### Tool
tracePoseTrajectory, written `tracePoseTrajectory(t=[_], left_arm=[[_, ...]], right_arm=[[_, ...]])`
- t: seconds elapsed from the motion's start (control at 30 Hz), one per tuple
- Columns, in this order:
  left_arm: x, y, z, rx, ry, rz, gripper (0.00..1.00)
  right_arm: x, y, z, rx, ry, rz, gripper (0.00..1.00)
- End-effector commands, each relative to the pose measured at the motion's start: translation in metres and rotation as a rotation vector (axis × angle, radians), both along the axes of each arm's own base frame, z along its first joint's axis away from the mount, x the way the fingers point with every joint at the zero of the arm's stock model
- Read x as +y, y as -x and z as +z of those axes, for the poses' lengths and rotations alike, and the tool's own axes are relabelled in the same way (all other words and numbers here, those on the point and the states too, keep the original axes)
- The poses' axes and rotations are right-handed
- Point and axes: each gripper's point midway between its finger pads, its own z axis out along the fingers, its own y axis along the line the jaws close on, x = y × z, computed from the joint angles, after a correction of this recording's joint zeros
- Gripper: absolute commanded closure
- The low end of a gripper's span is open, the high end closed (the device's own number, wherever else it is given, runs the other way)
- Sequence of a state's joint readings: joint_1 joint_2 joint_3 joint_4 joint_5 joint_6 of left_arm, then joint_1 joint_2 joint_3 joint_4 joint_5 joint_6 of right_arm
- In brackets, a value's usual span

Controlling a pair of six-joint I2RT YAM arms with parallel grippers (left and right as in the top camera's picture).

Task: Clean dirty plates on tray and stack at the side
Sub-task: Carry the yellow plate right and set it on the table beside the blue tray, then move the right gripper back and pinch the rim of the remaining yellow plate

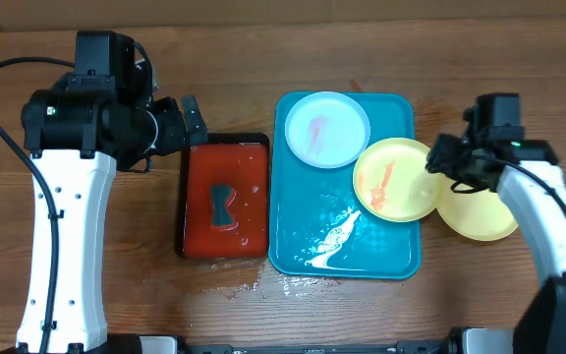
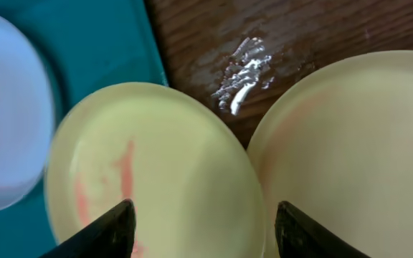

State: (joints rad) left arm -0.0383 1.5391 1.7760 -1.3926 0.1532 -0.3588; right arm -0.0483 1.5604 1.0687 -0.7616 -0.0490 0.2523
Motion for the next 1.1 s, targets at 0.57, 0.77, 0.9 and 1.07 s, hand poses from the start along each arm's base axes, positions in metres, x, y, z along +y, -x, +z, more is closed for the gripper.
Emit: tracePoseTrajectory(t=[0.57, 0.77, 0.9, 1.07], left_arm=[[0.003, -0.001, 0.009, -0.030, -0.014, -0.012, 0.01], [0.003, -0.001, 0.009, -0.030, -0.014, -0.012, 0.00], [0.003, -0.001, 0.009, -0.030, -0.014, -0.012, 0.00], [0.003, -0.001, 0.009, -0.030, -0.013, -0.011, 0.00]], right_arm=[[0.002, 0.016, -0.051, 0.181, -0.024, -0.032, 0.96], [0.029, 0.029, 0.007, 0.119, -0.035, 0.051, 0.96], [0.074, 0.051, 0.019, 0.132, -0.025, 0.225, 0.96], [0.117, 0.068, -0.002, 0.146, 0.002, 0.380, 0.96]])
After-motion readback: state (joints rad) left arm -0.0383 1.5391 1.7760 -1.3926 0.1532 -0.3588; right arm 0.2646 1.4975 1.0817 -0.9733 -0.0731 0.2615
